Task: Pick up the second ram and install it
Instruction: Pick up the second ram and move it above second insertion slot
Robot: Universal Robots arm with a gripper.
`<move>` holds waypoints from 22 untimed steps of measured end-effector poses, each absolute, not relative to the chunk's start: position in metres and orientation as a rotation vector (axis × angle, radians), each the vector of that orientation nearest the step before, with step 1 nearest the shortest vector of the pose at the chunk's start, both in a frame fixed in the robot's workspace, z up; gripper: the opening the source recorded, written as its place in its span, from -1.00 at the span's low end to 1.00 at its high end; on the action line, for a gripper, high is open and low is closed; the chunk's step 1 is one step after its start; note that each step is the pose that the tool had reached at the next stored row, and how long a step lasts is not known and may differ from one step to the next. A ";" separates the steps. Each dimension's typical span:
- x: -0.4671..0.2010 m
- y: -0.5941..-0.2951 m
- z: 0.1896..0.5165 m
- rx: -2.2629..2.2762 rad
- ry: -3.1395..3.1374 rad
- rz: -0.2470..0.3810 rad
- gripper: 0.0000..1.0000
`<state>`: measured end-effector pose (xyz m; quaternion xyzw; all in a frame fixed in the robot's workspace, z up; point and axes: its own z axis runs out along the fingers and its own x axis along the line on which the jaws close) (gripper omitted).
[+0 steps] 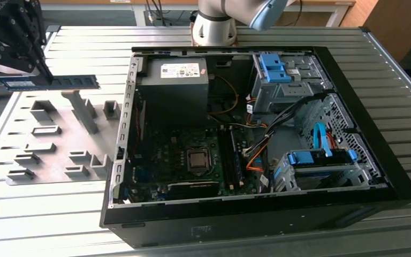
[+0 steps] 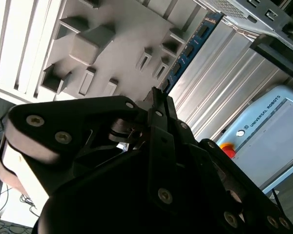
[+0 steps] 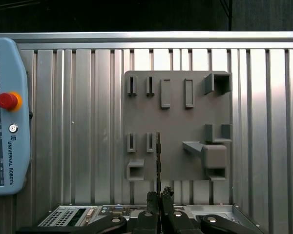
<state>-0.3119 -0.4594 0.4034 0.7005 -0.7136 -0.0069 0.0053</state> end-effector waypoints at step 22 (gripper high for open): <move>-0.277 -0.459 0.403 2.193 -2.234 -0.022 -0.72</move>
